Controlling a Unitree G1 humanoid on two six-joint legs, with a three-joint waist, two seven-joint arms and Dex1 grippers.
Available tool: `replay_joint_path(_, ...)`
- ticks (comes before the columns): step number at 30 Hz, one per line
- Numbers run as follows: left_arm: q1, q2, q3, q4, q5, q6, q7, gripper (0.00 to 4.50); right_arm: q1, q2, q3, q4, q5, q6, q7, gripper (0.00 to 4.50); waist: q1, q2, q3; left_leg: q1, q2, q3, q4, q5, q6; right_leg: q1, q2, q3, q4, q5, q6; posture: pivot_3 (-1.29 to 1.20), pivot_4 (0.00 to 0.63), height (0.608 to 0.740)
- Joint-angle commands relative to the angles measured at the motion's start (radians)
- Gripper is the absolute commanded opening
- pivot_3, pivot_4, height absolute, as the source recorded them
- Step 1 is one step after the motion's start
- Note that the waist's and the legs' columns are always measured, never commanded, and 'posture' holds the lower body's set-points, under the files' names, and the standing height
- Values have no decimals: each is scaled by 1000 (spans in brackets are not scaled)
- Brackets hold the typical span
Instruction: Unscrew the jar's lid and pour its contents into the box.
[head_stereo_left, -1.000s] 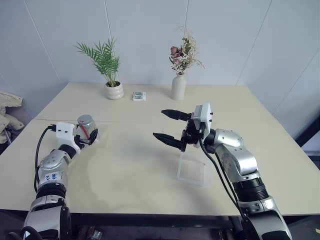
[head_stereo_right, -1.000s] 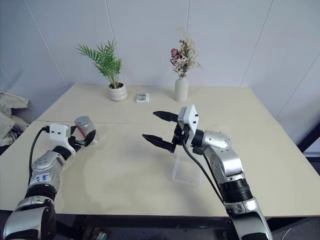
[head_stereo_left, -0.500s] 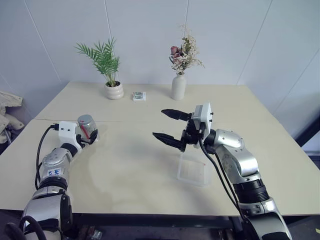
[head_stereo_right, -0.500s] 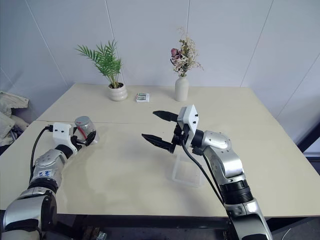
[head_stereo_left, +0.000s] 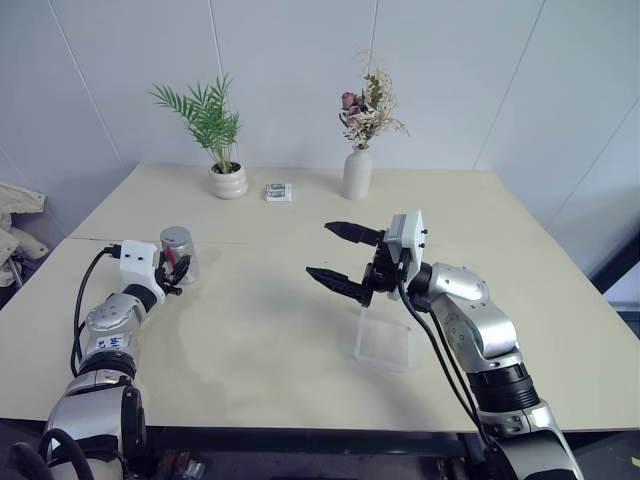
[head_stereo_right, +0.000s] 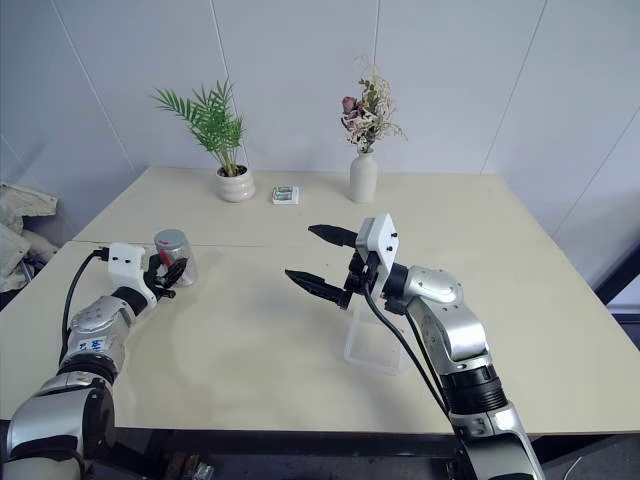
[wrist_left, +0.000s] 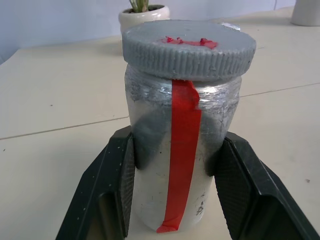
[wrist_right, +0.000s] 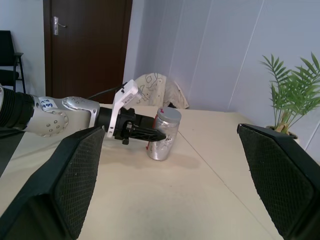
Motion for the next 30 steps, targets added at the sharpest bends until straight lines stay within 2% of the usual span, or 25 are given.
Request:
replay_joint_path(1, 66, -29, -25, -276, -106, 23, -249, 1894, 12, -22, -6, -112, 36, 71, -27, 4500, 0, 0, 0, 0, 0, 0, 0, 0, 0, 0, 0, 0, 0, 0, 0, 0, 150, 740)
replay_joint_path(6, 256, -30, -109, -720, -221, 255, -443, 1894, 37, -22, 20, -288, 93, 283, -127, 4500, -8, 0, 0, -1, 1, 0, -2, 0, -1, -1, 0, 1, -2, 0, 0, 0, 150, 740)
replay_joint_path(11, 347, -31, -175, -973, -298, 454, -516, 1894, 16, 9, 58, -360, 92, 433, -254, 4500, -8, 0, 0, 0, 2, -1, 0, 0, -1, -2, 1, 0, 4, -2, -3, 0, 150, 740)
replay_joint_path(20, 358, -74, -245, -1083, -329, 559, -573, 1894, -4, 36, 114, -386, 58, 540, -368, 4500, -6, 0, 0, 1, 2, -1, 0, 1, 0, 0, 1, 1, 3, -2, -5, 0, 150, 740)
replay_joint_path(30, 338, -89, -264, -1083, -319, 583, -576, 1894, 5, 42, 131, -369, 27, 556, -416, 4500, -6, 0, 0, 0, 2, -1, 0, 0, 0, -1, 1, 1, 2, -2, -4, 0, 150, 740)
